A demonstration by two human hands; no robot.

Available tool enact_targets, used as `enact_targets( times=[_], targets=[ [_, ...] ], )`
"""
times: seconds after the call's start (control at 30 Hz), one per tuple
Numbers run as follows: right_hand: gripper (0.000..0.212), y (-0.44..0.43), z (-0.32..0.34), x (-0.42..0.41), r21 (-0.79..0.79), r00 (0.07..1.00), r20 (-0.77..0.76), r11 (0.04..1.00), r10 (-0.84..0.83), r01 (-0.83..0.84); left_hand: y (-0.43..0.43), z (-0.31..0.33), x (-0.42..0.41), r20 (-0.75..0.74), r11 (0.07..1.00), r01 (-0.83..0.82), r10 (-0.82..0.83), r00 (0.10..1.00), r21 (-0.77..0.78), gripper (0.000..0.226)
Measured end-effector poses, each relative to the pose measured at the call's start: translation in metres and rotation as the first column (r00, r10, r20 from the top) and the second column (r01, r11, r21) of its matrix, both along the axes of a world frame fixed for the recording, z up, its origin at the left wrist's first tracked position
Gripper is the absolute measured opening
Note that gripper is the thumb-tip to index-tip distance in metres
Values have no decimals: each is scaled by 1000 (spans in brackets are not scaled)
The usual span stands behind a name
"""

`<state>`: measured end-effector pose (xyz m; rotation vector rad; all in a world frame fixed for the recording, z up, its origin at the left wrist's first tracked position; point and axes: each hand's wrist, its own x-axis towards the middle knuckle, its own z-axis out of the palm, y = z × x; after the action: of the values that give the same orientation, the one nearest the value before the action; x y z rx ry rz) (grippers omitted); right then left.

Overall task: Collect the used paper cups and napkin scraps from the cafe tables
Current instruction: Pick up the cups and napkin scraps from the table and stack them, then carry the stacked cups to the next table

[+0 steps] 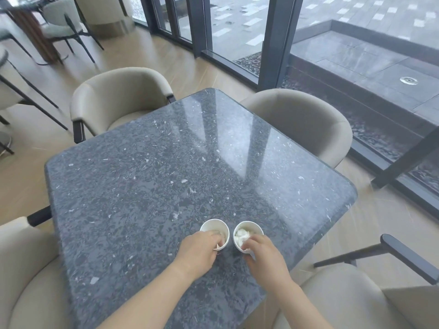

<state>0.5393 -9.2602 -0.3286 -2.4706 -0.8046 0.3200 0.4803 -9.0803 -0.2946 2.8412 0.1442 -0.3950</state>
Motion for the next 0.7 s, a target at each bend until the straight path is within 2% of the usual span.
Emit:
enact_targets(
  times=[0.17, 0.3, 0.5, 0.7],
  targets=[
    [11, 5, 13, -8, 99, 999, 38, 995, -25, 21, 8, 6, -15, 45, 999, 12, -13, 999, 34, 19],
    [9, 19, 29, -26, 143, 999, 48, 990, 4, -11, 20, 14, -44, 118, 992, -95, 104, 988, -84, 18],
    [11, 58, 52, -75, 142, 984, 62, 975, 166, -174, 44, 27, -117, 199, 954, -271, 292, 935, -128, 20],
    [16, 97, 77, -155, 182, 920, 94, 902, 380, -391, 65, 51, -228, 314, 879, -448, 476, 821, -162, 18]
  ],
)
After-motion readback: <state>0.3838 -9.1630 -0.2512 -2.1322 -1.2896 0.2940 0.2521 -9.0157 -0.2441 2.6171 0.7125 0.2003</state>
